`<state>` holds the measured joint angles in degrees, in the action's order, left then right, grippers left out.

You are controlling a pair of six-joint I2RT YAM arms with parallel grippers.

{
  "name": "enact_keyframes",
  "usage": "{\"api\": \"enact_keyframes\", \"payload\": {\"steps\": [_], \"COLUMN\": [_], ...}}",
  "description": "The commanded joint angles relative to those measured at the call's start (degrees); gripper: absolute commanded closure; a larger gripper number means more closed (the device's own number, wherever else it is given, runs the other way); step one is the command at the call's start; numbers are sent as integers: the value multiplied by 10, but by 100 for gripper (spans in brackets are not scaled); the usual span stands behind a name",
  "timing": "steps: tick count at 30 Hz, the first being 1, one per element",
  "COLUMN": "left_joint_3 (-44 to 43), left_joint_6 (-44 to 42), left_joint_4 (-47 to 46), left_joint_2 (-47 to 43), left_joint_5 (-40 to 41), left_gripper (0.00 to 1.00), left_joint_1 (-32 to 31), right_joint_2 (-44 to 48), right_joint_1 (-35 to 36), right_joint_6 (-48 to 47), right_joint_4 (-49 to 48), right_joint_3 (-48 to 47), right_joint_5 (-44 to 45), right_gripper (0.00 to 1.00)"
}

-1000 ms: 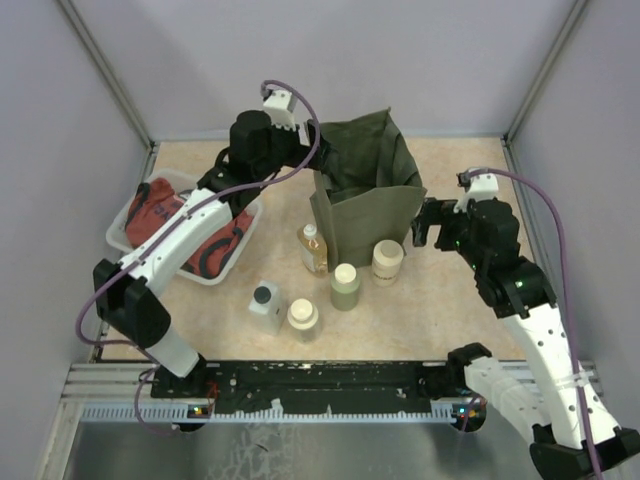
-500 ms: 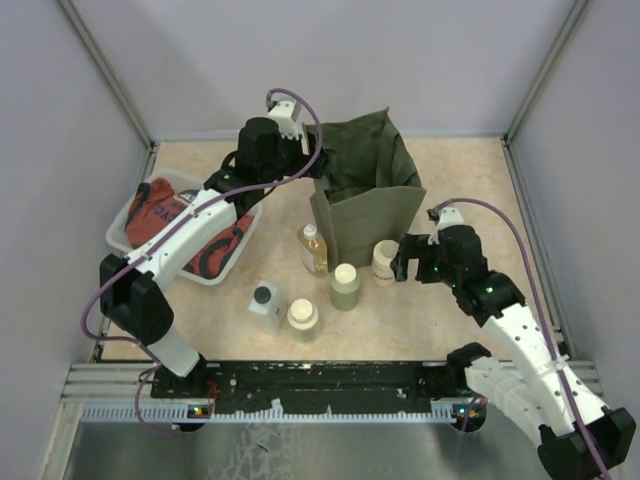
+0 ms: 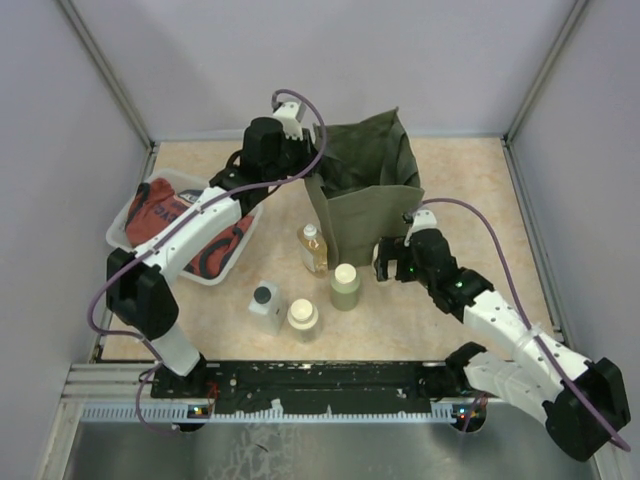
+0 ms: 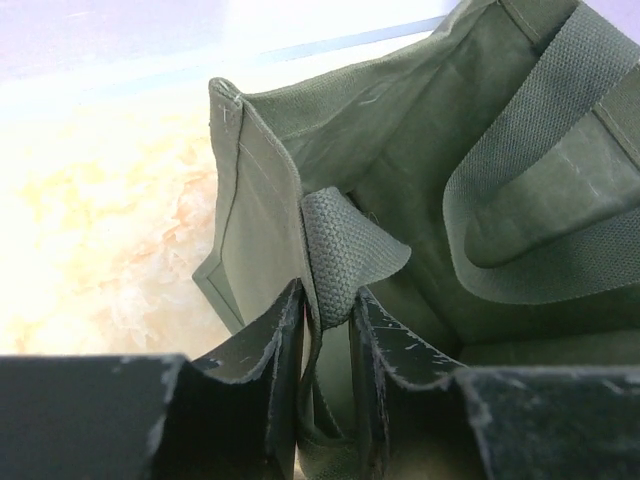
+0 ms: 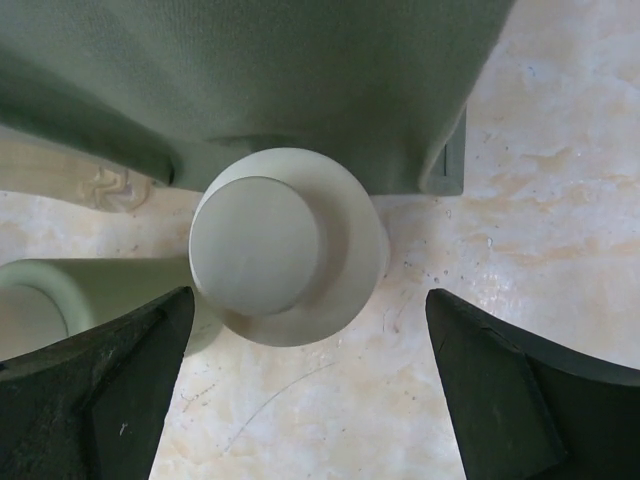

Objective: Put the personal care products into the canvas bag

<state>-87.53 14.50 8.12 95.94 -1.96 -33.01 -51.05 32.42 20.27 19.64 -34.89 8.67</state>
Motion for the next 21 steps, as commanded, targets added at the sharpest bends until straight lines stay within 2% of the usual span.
{"api": "enact_keyframes", "payload": {"steps": [1, 12, 14, 16, 21], "left_joint_3": [-26, -33, -28, -18, -1], "left_joint_6": [-11, -21, -22, -23, -21], "left_joint_4": [8, 22, 24, 23, 22], "left_joint_2": [19, 16, 9, -2, -18], "left_joint_5": [-8, 29, 34, 36, 36], "left_gripper": [71, 71, 71, 71, 71], "left_joint_1": [-1, 16, 19, 20, 20], "right_joint_2": [-27, -121, -130, -134, -129], "right_joint_1": [14, 71, 73, 73, 73], "right_joint_6": [4, -13, -18, -22, -29], "right_joint_4": [-96, -207, -222, -239, -256], "right_joint_3": [9, 23, 29, 40, 56], "right_joint_5": [32, 102, 114, 123, 157], "right_gripper": [1, 1, 6, 23, 80]}}
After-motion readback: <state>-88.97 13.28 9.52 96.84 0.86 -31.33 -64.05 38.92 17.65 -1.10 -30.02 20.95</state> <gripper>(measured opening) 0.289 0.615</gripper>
